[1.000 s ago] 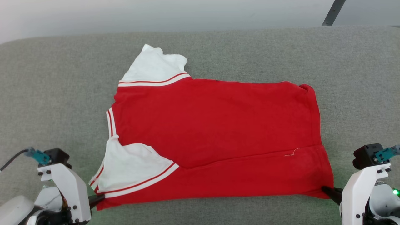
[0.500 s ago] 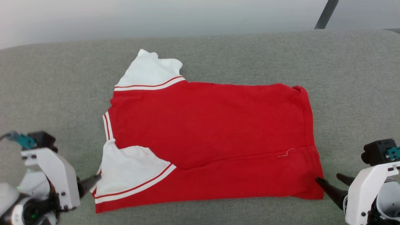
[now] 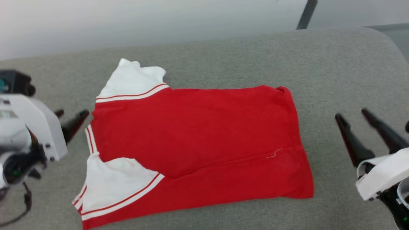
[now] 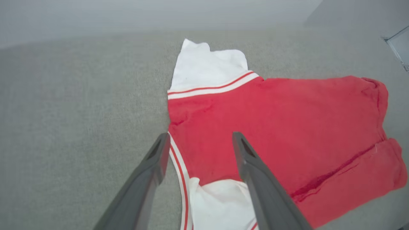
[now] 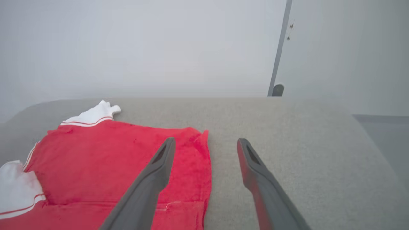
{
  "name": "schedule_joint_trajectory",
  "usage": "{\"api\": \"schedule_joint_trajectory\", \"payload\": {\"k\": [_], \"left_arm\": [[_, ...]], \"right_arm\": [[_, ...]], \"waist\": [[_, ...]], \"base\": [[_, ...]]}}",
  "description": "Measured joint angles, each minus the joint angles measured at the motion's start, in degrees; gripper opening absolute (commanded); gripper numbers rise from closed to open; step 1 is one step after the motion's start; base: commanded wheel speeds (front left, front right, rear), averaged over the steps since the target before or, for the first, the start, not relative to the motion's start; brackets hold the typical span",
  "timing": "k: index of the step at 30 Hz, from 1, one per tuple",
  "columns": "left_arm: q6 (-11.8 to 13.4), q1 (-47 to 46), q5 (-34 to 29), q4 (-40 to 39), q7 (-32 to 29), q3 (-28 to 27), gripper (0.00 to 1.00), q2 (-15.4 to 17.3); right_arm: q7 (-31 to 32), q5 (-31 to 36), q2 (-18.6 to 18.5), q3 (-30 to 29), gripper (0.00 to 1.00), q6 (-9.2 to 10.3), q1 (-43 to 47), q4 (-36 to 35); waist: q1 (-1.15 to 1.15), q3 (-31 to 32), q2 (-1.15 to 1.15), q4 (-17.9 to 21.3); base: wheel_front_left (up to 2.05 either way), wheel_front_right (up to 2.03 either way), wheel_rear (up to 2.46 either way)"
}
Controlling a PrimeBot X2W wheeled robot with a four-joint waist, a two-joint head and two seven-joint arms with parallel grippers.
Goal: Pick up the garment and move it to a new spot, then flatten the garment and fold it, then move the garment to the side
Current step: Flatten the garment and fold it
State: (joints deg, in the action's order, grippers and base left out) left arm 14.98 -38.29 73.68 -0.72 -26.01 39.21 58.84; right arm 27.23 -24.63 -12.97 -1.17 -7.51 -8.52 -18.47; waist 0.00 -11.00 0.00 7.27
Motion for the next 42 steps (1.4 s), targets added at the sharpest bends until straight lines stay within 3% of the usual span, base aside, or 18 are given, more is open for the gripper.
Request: {"api": "schedule_joint_trajectory", "payload": {"k": [6,13,27,42], "left_arm": [[-3.9,-7.1,-4.3,7.2,1.3,0.4,1.00,-3.5],[-8.5,-15.7,-7.3,16.3,1.6,0.9,1.00,-7.8],[-15.5,-31.6,-11.5,33.7,-5.4,3.9,1.00,-12.6],[-17.6,-40.6,-15.4,46.9,-11.4,7.7,1.00,-16.6]], "right_arm": [[-12.2,3.3,-1.2,1.8,1.00,0.00,-1.9,0.2],[-20.1,4.7,-0.6,2.4,1.00,0.00,-3.9,0.4],[-23.1,4.4,0.5,3.5,1.00,0.00,-5.2,1.7],[-24.6,3.4,1.3,6.2,1.00,0.00,-7.3,3.5]], "waist": [[0.00,-0.8,0.00,2.2],[0.00,-3.7,0.00,3.9],[0.00,-12.8,0.00,6.5],[0.00,-21.1,0.00,9.4]], "base": [[0.00,0.00,0.00],[0.00,0.00,0.00],[0.00,0.00,0.00],[0.00,0.00,0.00]]}}
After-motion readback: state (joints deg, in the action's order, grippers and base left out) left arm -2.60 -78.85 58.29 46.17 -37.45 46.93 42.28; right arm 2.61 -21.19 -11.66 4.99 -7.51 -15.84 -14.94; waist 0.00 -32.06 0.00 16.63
